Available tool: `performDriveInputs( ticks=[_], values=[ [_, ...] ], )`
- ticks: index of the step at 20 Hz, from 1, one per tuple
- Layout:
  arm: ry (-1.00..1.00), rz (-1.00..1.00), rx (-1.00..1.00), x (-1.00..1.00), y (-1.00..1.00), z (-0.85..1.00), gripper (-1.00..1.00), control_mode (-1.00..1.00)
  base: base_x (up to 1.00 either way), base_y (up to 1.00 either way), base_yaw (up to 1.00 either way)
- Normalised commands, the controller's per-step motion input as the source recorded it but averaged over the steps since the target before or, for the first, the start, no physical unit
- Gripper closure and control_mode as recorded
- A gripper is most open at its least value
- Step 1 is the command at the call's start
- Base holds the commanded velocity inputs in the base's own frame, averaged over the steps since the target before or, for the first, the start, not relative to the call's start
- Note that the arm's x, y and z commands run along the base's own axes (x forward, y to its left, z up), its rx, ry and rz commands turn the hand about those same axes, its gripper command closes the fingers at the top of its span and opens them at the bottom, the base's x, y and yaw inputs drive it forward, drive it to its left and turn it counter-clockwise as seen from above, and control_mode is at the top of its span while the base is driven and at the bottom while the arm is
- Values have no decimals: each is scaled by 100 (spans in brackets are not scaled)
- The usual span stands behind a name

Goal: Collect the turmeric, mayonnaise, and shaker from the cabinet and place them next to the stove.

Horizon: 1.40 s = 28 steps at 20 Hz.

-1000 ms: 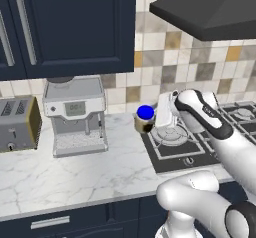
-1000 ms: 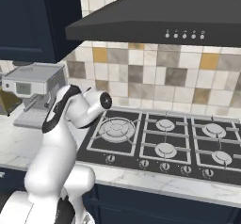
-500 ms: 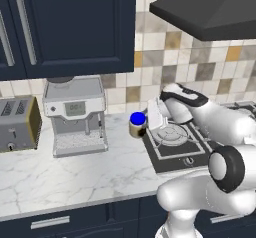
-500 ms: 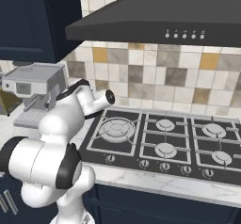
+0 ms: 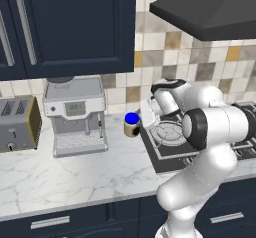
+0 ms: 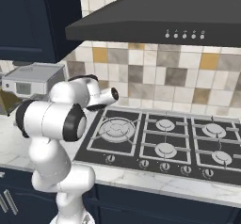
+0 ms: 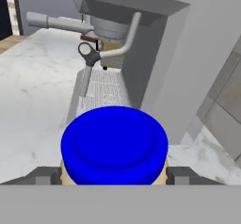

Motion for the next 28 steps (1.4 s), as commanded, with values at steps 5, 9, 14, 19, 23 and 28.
performDriveInputs(
  ticks=[5, 9, 14, 19, 23, 28],
  values=[
    [0, 4, 0, 47, 0, -33, 100, -100, 0, 0, 0],
    [0, 3, 0, 27, 0, -32, 100, -100, 0, 0, 0],
    [2, 2, 0, 24, 8, -33, 100, -100, 0, 0, 0],
    [4, 2, 0, 15, 8, -37, -100, -100, 0, 0, 0],
    [0, 3, 0, -6, -2, -10, -100, -100, 0, 0, 0],
    [0, 2, 0, -22, -12, 7, -100, -100, 0, 0, 0]
  ],
)
